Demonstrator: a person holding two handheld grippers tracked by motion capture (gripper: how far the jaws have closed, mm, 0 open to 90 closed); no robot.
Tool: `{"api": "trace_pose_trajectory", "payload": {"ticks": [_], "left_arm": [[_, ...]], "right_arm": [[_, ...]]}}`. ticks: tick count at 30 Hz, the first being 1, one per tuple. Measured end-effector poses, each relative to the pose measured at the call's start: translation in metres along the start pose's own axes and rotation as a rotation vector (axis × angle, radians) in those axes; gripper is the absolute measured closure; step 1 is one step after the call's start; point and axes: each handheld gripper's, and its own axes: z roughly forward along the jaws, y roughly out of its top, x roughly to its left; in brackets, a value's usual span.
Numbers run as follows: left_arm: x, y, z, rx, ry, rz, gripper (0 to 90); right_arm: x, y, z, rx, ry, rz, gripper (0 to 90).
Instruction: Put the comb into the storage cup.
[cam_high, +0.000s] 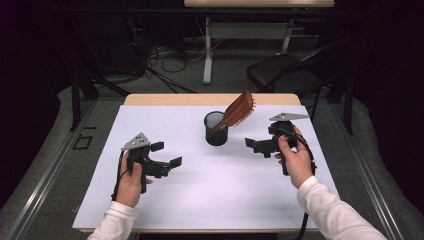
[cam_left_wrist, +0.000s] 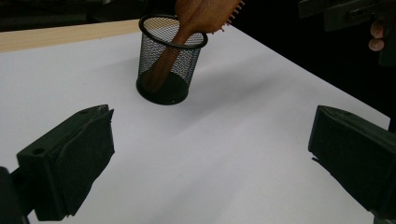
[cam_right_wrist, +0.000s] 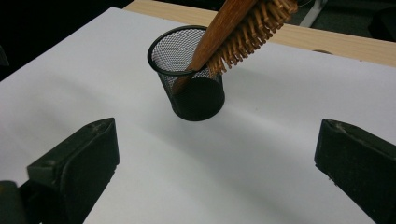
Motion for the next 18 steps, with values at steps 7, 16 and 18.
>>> {"api": "trace_pose_trajectory", "payload": {"ticks": [7, 16, 18], "left_arm": [[-0.001, 0.003, -0.006, 0.04, -0.007, 0.022, 0.4], [-0.001, 0.001, -0.018, 0.075, -0.002, 0.047, 0.4], [0.0, -0.001, -0.021, 0.079, 0.001, 0.043, 0.4]], "right_arm": [[0.002, -0.013, -0.005, -0.015, 0.011, -0.005, 0.0], [0.005, -0.036, -0.013, -0.045, 0.006, -0.025, 0.0], [0.007, -0.044, -0.015, -0.044, 0.008, -0.023, 0.0]]}}
